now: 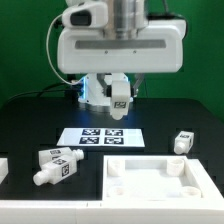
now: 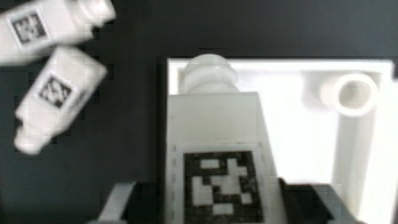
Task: Assemble one leg
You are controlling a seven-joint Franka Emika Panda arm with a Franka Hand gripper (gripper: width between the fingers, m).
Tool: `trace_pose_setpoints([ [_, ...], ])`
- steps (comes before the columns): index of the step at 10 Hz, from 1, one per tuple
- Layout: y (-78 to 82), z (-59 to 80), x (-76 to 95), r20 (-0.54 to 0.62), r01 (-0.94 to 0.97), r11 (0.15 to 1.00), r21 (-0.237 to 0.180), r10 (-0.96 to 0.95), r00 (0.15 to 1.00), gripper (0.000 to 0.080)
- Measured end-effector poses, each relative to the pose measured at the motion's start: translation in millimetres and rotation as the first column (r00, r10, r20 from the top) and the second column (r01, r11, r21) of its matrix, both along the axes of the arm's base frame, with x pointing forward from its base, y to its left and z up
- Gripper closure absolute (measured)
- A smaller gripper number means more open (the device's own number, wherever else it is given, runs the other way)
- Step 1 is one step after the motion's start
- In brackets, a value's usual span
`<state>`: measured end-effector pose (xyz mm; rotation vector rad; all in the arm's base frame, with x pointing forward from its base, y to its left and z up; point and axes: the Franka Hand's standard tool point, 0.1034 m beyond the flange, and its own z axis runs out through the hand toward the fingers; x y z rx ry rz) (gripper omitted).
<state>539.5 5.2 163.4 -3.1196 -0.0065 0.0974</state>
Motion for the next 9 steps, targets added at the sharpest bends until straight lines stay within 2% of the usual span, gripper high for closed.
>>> trace_pose_setpoints([
  [1,-4.7,-5.8,-2.3,0.045,0.008,1.0,-0.006,-0.008,0.999,0.0515],
  [3,-6.5,-6.6,3.6,0.194,0.011,1.0,-0.019,-0.008,0.981,0.0515],
  [4,-5.6,-8.7,3.6,0.229,0.019,1.0,-0.022,-0.013,0.973,0.0515],
  [5,7.0,-8.9,14.7,0.321,0.026,0.999,-0.025,-0.017,0.947,0.0515],
  [6,18.9,-9.7,29.3,0.391,0.04,0.999,-0.012,-0.032,0.92,0.0515],
  [7,30.1,-9.9,48.3,0.452,0.052,0.999,-0.004,-0.044,0.891,0.0515],
  [9,57.8,-10.4,79.3,0.588,0.104,0.994,0.039,-0.107,0.801,0.0515],
])
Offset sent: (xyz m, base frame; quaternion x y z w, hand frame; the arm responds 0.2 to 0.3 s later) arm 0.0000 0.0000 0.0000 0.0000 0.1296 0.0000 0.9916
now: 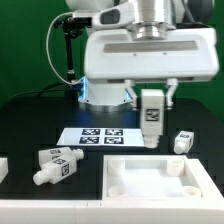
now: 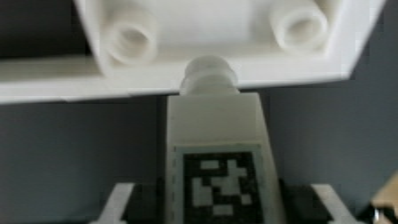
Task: Assemble one leg
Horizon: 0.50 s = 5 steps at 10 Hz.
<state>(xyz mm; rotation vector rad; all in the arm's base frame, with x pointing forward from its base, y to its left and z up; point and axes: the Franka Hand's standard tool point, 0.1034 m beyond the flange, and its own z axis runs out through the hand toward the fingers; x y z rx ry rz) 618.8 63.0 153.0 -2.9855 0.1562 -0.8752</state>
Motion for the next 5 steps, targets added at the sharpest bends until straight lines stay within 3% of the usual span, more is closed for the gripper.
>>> trace_pose_setpoints([
  [1,5.5,2.5,2.3,0.035,0.013,1.0,0.01,-0.013,0.999,0.0515],
  [2,1.2,5.9,3.2,0.115,0.009,1.0,-0.014,-0.007,0.993,0.0515],
  [5,1.5,-2.8,0.9,0.106,0.004,1.0,-0.022,-0.001,0.994,0.0515],
])
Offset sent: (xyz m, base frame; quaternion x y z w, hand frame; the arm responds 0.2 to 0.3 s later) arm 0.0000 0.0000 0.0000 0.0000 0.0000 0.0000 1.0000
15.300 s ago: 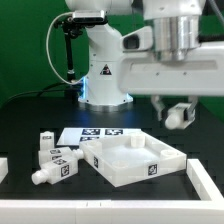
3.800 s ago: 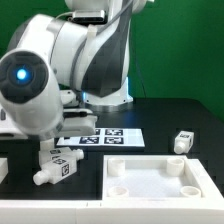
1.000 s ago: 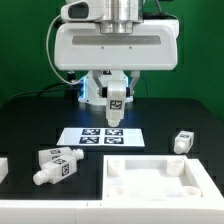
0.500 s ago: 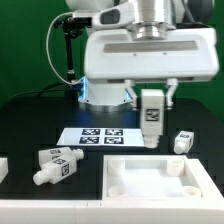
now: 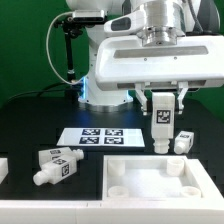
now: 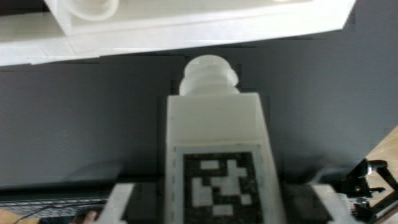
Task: Assemble one leg
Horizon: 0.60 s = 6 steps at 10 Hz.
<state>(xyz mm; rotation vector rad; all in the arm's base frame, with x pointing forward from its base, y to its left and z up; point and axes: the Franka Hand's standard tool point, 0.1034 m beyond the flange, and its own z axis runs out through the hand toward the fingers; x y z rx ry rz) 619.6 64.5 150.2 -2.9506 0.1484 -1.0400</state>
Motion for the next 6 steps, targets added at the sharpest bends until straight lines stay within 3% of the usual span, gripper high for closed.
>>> trace_pose_setpoints([
  [1,2.9,-10.8,-2.8,-0.025,-0.011,1.0,-0.008,0.011,1.0,0.0515],
  [3,11.7,-18.9,12.1,-0.053,-0.014,1.0,0.001,0.014,0.999,0.0515],
  [4,16.7,-32.6,15.7,-0.062,-0.013,1.0,-0.002,0.013,0.998,0.0515],
  [6,34.3,-44.7,11.7,-0.076,-0.012,1.0,0.007,0.012,0.997,0.0515],
])
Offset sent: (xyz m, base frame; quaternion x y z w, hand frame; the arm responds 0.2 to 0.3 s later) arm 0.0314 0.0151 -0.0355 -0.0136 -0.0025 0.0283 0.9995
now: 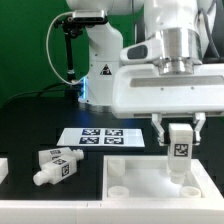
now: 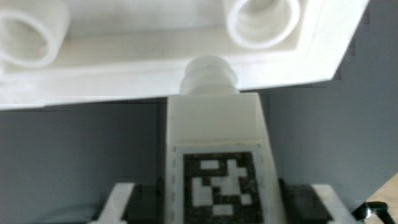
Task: Assemble one leg
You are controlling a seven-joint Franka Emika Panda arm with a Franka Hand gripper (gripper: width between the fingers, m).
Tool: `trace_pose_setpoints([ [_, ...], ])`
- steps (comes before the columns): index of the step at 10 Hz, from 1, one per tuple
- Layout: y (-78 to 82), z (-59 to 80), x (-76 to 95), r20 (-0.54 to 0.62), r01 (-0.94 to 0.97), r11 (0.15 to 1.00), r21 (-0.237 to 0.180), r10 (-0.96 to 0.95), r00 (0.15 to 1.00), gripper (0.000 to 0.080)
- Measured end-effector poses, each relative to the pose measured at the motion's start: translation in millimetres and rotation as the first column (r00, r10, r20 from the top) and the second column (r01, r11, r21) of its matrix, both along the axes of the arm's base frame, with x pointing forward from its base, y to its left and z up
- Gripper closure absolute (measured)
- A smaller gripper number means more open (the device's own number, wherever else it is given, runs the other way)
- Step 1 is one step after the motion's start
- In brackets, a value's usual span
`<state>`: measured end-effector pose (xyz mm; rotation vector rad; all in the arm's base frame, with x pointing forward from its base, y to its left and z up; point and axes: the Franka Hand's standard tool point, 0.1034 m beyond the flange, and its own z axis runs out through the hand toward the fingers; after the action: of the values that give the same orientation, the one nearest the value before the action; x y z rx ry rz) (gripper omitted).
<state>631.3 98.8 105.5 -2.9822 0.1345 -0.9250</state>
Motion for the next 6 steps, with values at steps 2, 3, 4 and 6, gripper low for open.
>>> trace_pose_setpoints([
  [2,8.3,-8.7,-4.0,-0.012,-0.009,1.0,-0.002,0.009,1.0,0.0515],
  [3,9.1,-11.4,-4.9,-0.015,-0.011,1.0,-0.004,0.011,1.0,0.0515],
  [4,10.9,-15.8,-6.8,-0.022,-0.015,1.0,-0.007,0.015,1.0,0.0515],
  [6,11.5,-18.1,-6.8,-0.02,-0.016,1.0,-0.009,0.016,1.0,0.0515],
])
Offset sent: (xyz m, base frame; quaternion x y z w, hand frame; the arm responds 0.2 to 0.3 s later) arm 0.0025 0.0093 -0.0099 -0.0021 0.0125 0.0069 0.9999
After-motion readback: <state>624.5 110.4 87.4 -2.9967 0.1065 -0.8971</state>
